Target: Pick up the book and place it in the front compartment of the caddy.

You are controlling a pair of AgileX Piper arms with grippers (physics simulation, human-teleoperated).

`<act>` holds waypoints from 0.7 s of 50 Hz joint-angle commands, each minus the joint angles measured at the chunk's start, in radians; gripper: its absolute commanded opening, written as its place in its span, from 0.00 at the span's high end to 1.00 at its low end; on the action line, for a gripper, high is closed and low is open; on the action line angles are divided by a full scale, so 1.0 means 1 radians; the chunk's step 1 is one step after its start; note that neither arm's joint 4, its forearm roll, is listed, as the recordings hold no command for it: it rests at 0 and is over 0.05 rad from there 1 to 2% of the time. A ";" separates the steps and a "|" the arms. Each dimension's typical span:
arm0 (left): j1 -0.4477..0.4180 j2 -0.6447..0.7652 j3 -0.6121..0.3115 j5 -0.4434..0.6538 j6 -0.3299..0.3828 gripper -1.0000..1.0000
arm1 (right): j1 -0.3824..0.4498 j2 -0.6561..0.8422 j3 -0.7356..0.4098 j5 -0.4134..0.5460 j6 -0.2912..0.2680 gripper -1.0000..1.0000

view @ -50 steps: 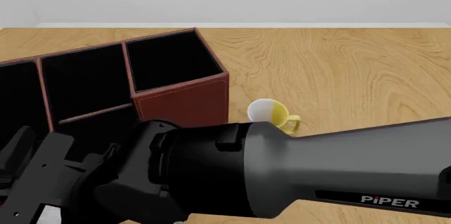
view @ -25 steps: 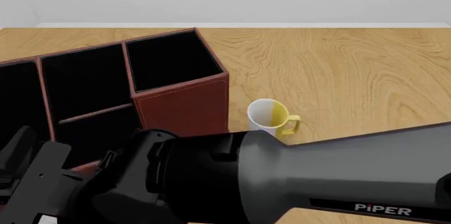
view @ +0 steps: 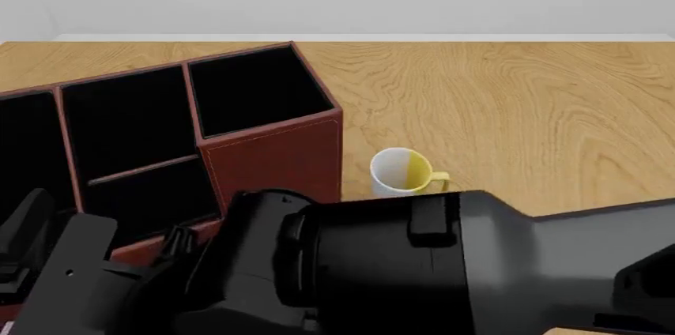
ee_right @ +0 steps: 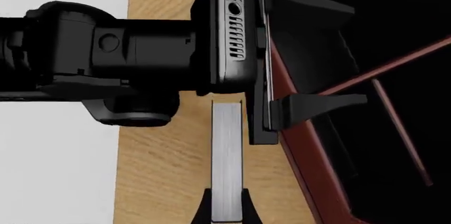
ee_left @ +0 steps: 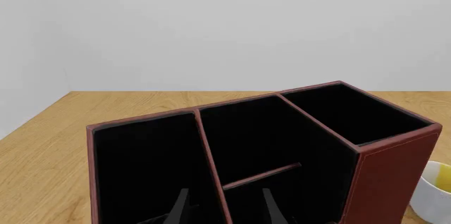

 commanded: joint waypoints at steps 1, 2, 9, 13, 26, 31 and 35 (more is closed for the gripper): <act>0.000 0.000 0.000 0.000 0.000 0.00 | 0.001 -0.075 0.026 0.015 0.031 1.00; 0.000 0.000 0.000 0.000 0.000 0.00 | 0.001 -0.084 0.031 0.019 0.025 1.00; 0.000 0.000 0.000 0.000 0.000 0.00 | -0.011 -0.105 0.021 0.042 0.020 1.00; 0.000 0.000 0.000 0.000 0.000 0.00 | -0.017 -0.118 0.029 0.050 0.018 1.00; 0.000 0.000 0.000 0.000 0.000 0.00 | -0.025 -0.164 0.069 0.086 0.031 1.00; 0.000 0.000 0.000 0.000 0.000 0.00 | -0.027 -0.171 0.071 0.102 0.031 1.00; 0.000 0.000 0.000 0.000 0.000 0.00 | -0.020 -0.187 0.083 0.114 0.036 1.00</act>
